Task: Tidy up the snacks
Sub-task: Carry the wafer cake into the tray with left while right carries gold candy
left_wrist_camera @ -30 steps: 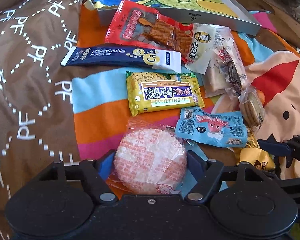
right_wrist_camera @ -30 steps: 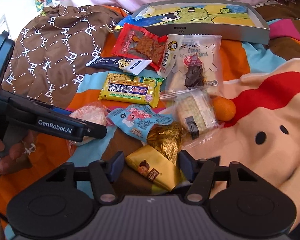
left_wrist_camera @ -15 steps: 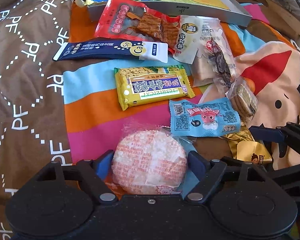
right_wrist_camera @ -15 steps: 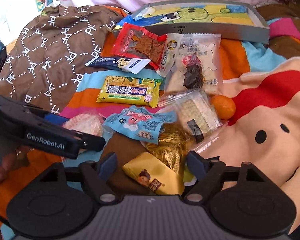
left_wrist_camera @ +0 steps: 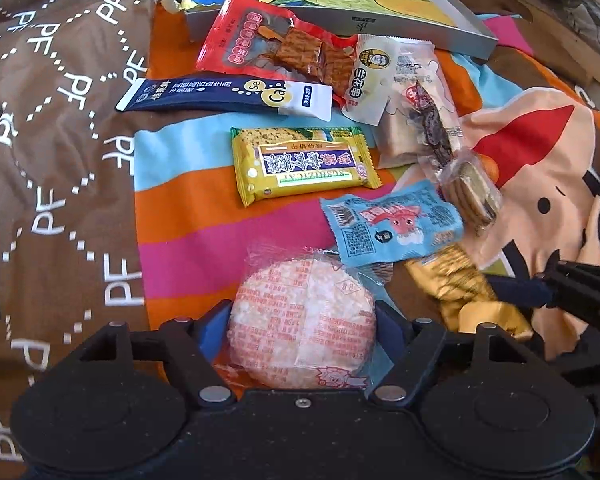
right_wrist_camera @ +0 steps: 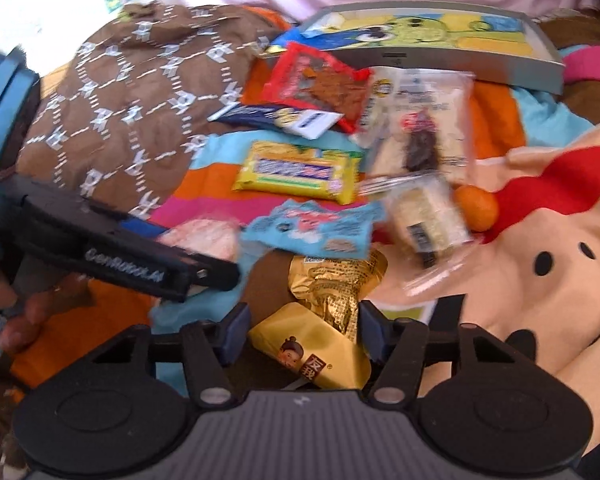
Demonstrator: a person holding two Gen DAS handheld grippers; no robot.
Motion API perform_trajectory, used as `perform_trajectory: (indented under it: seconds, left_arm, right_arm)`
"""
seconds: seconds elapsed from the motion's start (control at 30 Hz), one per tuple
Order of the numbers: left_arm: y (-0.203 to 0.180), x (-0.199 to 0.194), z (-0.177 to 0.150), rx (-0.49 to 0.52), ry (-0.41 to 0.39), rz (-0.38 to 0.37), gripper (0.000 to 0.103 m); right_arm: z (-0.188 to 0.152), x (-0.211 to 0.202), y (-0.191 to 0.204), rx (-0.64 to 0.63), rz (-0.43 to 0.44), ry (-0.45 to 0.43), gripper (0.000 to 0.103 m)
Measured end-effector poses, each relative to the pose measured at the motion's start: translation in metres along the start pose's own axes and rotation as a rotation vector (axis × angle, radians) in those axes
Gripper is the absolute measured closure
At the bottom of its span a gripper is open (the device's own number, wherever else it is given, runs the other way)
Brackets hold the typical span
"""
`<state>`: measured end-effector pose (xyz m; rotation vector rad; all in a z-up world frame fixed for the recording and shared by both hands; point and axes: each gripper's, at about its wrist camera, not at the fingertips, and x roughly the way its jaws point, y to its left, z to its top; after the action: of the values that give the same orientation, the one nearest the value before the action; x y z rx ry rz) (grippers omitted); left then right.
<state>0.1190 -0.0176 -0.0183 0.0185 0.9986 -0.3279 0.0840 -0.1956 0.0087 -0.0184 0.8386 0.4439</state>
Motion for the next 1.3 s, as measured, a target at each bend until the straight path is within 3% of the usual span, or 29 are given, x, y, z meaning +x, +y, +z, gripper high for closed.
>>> perform_trajectory:
  seconds: [0.43, 0.7, 0.87, 1.03, 1.3]
  left_arm:
    - [0.004, -0.024, -0.012, -0.074, -0.041, -0.002, 0.028]
    - [0.003, -0.035, -0.013, -0.100, -0.092, -0.002, 0.028]
    - [0.003, -0.036, -0.012, -0.102, -0.094, 0.002, 0.028]
    - [0.007, -0.038, -0.010, -0.120, -0.110, 0.007, 0.028]
    - [0.011, -0.042, 0.019, -0.163, -0.170, 0.026, 0.028]
  right_arm:
    - [-0.023, -0.005, 0.066, -0.482, -0.140, -0.095, 0.042]
    - [-0.030, -0.011, 0.078, -0.608, -0.236, -0.190, 0.042]
    - [-0.030, -0.009, 0.079, -0.627, -0.241, -0.186, 0.042]
    - [-0.030, -0.013, 0.080, -0.663, -0.274, -0.240, 0.042]
    - [-0.005, -0.014, 0.063, -0.674, -0.368, -0.368, 0.041]
